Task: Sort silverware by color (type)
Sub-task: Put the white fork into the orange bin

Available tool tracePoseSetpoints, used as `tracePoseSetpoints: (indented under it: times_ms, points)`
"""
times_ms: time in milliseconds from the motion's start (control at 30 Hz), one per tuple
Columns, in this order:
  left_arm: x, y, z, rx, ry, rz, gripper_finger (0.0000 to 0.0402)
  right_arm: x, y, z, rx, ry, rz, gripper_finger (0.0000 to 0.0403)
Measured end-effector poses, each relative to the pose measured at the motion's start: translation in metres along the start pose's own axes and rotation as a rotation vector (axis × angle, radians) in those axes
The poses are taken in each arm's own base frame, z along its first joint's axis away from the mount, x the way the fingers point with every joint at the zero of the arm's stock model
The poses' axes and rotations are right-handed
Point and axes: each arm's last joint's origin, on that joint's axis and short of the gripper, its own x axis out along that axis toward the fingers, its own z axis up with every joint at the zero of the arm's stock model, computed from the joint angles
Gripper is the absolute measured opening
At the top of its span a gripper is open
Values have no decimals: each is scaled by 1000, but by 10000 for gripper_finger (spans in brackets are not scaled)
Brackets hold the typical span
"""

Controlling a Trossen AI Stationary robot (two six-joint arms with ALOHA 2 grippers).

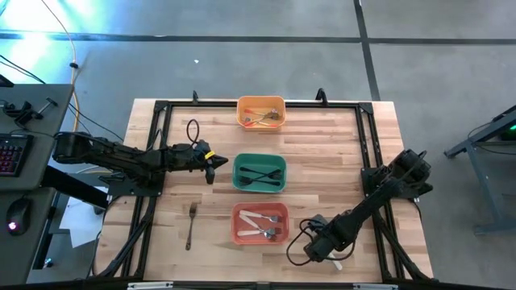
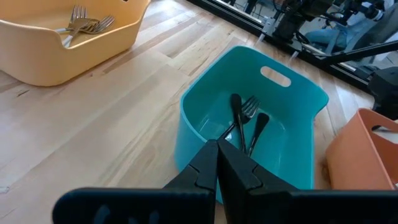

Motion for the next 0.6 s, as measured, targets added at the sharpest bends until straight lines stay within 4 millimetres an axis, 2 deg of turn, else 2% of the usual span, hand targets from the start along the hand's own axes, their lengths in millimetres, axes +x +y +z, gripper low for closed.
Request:
tracePoseSetpoints:
  times_ms: [300, 600]
  points:
    - [0, 0, -1, 0, 6, 2, 0, -11, 6, 6, -43, 26, 27, 2]
    - [0, 0, -1, -7, 8, 2, 0, -47, 23, 3, -101, 29, 149, 0]
